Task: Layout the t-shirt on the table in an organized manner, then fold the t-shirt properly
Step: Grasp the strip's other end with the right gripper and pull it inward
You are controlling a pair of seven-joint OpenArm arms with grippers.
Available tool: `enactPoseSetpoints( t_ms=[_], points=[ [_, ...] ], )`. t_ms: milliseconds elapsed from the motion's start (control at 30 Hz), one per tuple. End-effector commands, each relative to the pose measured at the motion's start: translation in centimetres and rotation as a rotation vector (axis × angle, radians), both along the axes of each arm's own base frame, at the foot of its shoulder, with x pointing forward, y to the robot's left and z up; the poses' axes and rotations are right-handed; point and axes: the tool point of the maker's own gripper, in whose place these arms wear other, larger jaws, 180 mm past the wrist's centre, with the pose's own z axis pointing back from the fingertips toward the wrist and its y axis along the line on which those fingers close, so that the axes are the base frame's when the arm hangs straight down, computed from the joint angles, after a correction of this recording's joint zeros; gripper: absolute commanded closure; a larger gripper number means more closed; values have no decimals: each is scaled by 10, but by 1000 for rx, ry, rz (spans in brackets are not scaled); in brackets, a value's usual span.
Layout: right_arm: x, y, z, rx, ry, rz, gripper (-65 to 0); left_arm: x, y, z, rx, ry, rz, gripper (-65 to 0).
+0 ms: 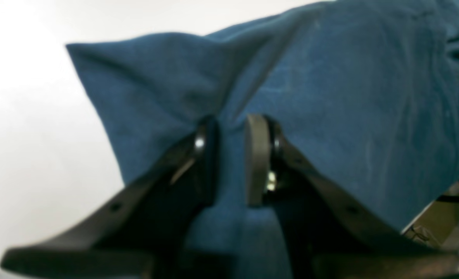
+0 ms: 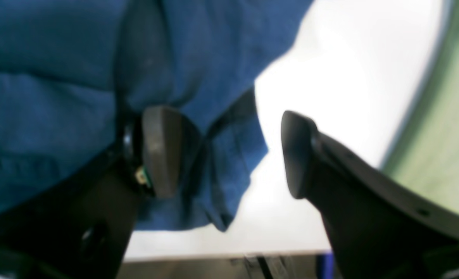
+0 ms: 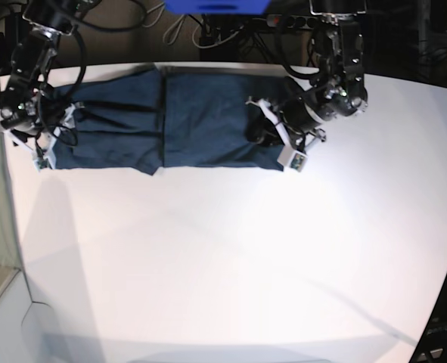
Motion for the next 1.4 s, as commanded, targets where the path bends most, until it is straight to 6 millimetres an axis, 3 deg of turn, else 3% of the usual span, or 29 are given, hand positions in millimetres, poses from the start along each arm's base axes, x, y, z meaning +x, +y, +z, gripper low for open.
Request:
enactPoseSetpoints(
  t_ms=[0,267,367,533,667,800,900,1100,1367],
  points=[
    [0,-2,-2,4,1,2,-406,2,1,3,10,-10,-5,-129],
    [-9,8,-37,92,57,-11,-402,2,16,-1,43,-7,-4,-129],
    [-15,12,-50,122,79,-16,-372,2,16,0,44,-9,-3,-129],
    [-20,21,-62,169,94,-19,-206,2,16,0,43,-10,-3,-129],
    [-21,27,-64,204,85,-22,0,4,16,1,41,-14,0,-129],
    [-20,27,-62,205,75,-24,0,6,16,2,39,-19,0,-129],
    [-9,20,-42,164,15,-12,0,7,15,5,34,-26,1,-129],
    [20,12,21,46,-160,45,0,9,15,6,32,-29,3,-129],
    [30,12,67,-40,-244,64,0,9,15,6,32,-31,3,-129]
  ],
)
